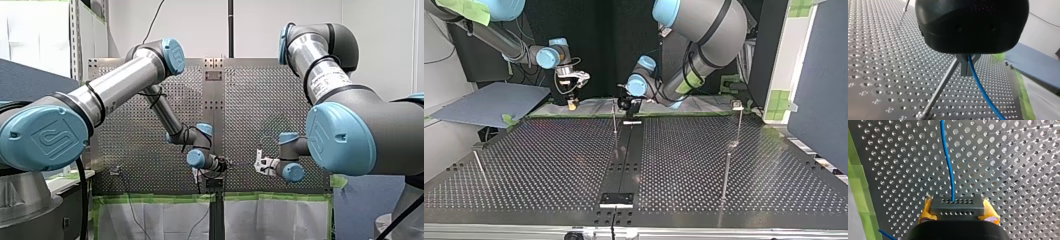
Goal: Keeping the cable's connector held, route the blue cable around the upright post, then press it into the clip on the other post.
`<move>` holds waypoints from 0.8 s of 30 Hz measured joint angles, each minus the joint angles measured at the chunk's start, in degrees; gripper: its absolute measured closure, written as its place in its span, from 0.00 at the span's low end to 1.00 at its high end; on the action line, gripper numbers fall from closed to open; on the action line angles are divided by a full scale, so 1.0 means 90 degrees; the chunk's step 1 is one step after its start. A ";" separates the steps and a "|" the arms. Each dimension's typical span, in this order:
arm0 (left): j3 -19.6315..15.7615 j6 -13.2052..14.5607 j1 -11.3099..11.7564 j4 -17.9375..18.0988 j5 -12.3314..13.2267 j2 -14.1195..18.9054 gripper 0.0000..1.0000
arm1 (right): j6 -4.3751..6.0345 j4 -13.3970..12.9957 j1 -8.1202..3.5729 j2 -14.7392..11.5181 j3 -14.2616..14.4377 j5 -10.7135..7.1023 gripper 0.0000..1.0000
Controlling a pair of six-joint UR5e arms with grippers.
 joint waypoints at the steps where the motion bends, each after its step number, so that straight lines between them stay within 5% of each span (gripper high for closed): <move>1: 0.0027 -0.0030 0.0016 -0.0006 0.0022 0.0000 1.00 | 0.0002 -0.0006 -0.0003 0.0001 -0.0004 -0.0001 1.00; 24: 0.0556 -0.0630 0.0548 -0.0213 0.0690 -0.0317 1.00 | 0.0007 0.0133 -0.0046 0.0226 -0.0371 -0.0068 1.00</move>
